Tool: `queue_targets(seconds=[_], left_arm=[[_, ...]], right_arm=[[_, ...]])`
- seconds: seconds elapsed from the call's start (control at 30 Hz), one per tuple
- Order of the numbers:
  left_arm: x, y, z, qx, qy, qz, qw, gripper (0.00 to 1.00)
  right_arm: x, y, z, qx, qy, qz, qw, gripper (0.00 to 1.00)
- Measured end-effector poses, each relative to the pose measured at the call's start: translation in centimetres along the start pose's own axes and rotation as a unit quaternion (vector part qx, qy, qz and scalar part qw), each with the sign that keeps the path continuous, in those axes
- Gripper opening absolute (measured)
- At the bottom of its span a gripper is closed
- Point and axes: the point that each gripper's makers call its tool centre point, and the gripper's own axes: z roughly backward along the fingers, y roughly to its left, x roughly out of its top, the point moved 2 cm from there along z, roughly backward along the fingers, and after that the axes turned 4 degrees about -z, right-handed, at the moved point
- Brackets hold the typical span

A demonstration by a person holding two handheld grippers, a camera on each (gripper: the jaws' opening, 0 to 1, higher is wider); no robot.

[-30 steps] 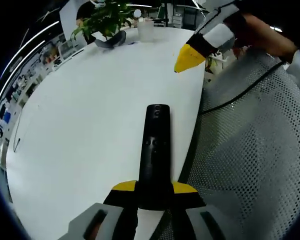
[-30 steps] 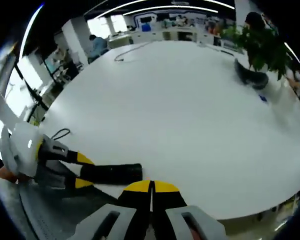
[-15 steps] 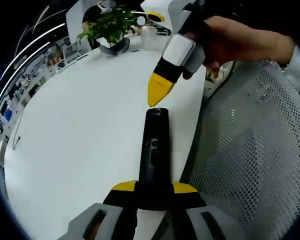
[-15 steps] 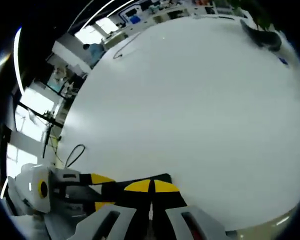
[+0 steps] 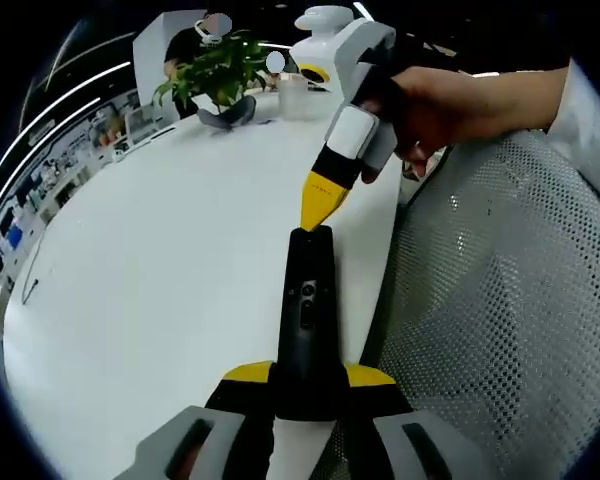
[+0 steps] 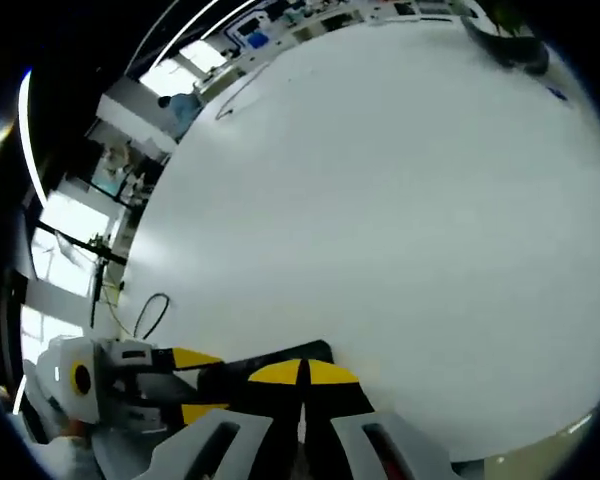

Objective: Press the specified remote control buttons in sequence, fully releasing each button before pressing the next.

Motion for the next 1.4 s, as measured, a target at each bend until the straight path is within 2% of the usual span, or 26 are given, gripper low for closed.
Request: queue_targets(seconds=[0.1,0.43,0.63,0.73,0.97,1.3,1.4], left_arm=[[0.0,0.0,0.0,0.001,-0.002,0.001,1.0000,0.24],[0.1,0.1,-0.1,0.002,-0.008,0.002,1.0000,0.24],[0.2,0.0,0.0,0.005,-0.008,0.005,0.9999,0.24],[0.1,0.0,0.0,0.004,-0.008,0.005,0.9999,0.24],[0.2,0.0,-0.1,0.009,-0.004,0.010,0.9999,0.24],[0.1,0.0,-0.1,0.007,-0.006,0.007,0.9999,0.24],[0.1,0.0,-0.1,0.006,-0.006,0.006,0.9999,0.24]], right_arm=[[0.1,-0.1,0.1,0.009,-0.003,-0.017,0.9998,0.00],[0.1,0.0,0.0,0.008,-0.004,-0.026,0.9996,0.00],[0.0,0.1,-0.1,-0.024,-0.008,0.034,0.9991,0.00],[-0.1,0.0,-0.1,-0.022,-0.014,0.019,0.9995,0.00],[-0.1,0.1,-0.1,-0.018,-0.011,0.027,0.9994,0.00],[0.0,0.1,0.0,-0.012,-0.004,0.011,0.9999,0.00],[0.1,0.9,0.1,0.005,-0.010,0.017,0.9998,0.00]])
